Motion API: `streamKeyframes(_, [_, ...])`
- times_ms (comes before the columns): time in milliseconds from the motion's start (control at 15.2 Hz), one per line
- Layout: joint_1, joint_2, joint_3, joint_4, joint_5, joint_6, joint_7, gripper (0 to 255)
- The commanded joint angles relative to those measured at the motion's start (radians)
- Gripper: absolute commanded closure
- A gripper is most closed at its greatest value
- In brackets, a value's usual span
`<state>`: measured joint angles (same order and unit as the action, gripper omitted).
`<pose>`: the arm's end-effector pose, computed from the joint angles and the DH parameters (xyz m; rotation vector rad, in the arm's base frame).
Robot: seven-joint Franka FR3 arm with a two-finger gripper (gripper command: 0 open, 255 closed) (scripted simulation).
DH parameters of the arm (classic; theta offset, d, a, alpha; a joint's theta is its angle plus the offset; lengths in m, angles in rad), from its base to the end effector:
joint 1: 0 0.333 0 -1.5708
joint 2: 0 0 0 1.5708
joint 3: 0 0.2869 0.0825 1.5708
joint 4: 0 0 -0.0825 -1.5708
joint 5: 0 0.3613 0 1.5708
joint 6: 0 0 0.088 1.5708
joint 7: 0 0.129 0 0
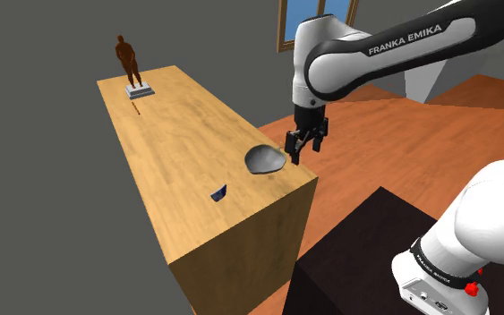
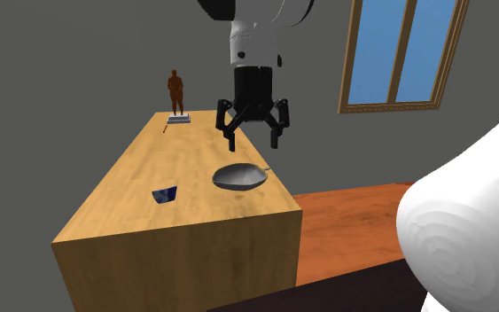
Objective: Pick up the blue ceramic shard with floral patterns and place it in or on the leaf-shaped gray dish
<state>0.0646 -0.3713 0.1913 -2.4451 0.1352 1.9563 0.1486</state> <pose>0.3866 0.1118 0.3872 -3.1063 -0.0493 0.2012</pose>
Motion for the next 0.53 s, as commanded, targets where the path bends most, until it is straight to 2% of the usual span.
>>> streamKeyframes(0, [0.009,0.069,0.024,0.025,0.007,0.056,0.028,0])
streamKeyframes(462, [0.035,0.320,0.086,0.154,-0.015,0.212,0.125,0])
